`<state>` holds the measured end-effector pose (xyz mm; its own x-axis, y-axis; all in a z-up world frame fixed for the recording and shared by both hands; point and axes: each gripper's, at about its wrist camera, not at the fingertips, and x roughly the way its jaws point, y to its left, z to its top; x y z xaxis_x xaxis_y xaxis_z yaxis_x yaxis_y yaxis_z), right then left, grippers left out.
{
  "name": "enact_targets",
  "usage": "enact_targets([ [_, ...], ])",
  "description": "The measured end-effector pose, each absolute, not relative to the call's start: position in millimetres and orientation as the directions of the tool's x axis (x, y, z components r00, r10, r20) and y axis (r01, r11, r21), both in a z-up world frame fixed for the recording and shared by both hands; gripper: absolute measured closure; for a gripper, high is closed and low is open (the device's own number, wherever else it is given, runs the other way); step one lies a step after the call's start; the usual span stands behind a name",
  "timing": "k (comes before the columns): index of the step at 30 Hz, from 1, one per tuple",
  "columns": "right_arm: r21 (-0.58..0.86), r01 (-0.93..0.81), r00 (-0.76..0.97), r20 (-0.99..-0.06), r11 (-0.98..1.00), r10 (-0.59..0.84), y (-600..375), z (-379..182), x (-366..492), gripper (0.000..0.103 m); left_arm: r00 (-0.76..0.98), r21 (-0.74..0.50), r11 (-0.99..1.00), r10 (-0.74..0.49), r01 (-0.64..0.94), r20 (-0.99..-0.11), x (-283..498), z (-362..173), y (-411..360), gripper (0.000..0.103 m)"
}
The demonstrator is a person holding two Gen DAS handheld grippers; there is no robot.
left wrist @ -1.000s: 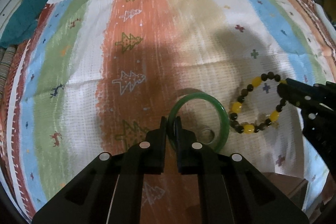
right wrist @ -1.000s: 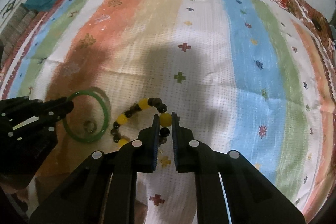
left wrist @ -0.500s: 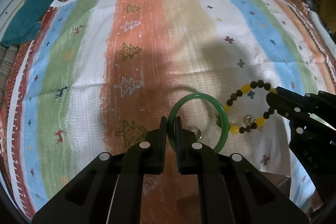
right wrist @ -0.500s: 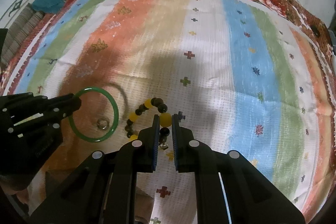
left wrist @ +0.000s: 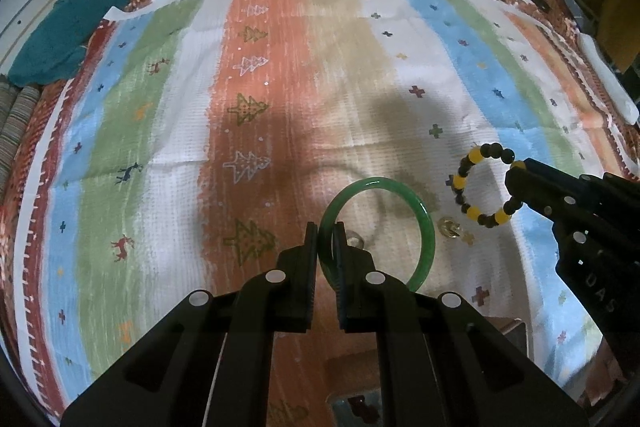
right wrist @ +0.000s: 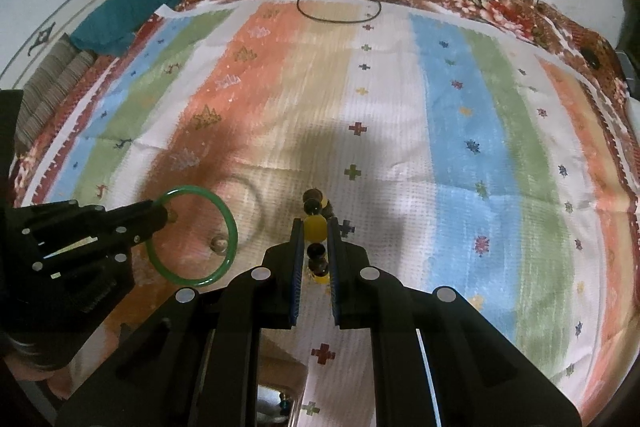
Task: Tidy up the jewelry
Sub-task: 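Lift both held pieces off the cloth and carry them over the silver tin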
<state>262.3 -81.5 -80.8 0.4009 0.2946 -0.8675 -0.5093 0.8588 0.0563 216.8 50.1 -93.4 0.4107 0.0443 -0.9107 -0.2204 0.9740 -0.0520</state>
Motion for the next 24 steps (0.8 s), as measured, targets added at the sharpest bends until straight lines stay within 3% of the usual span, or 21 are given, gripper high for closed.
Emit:
enact_targets([
  [24, 0.081, -0.519, 0.486, -0.791, 0.851, 0.371, -102.1, -38.3, 221.0, 0.091, 0.521, -0.099, 0.978, 0.013, -0.186, -0.853, 169.8, -43.6, 30.1, 0.096],
])
